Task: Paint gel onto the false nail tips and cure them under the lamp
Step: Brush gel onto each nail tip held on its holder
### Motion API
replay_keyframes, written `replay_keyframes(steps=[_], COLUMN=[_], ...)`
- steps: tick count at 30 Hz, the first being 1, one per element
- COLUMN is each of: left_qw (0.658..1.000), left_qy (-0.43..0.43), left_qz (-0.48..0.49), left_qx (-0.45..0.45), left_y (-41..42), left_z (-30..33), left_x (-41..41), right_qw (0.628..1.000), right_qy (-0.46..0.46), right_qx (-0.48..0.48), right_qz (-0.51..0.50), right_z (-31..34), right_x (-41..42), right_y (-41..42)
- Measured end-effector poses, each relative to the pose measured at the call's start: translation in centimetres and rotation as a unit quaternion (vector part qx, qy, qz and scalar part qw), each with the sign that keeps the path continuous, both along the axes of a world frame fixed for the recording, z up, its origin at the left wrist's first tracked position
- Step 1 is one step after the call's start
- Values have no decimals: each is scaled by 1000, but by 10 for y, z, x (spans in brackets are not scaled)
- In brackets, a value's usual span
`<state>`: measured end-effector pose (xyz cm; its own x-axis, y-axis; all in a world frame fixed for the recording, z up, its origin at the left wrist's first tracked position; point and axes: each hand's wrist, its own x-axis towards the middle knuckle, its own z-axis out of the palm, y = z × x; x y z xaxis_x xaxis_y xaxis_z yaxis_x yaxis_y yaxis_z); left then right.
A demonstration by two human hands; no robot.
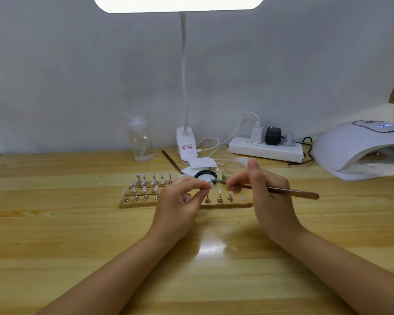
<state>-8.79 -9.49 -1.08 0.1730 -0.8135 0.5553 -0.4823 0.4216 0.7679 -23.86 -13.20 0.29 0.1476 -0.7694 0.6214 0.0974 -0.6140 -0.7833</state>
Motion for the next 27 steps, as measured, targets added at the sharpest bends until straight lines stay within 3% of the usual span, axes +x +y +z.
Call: replay_keyframes(steps=[11, 17, 27], left_qw=[1000, 999, 999], left_qy=[10, 23, 45], left_qz=[1, 23, 13], left_qx=[-2, -27, -17], left_y=[1, 0, 0], left_z=[1, 0, 0], left_x=[0, 1, 1], right_qw=[999, 998, 1000], right_qy=[-6, -53, -4], right_qx=[33, 8, 23], right_qz=[-5, -17, 14], right_z=[2, 3, 2], right_x=[0, -1, 2], right_y=[1, 1, 7])
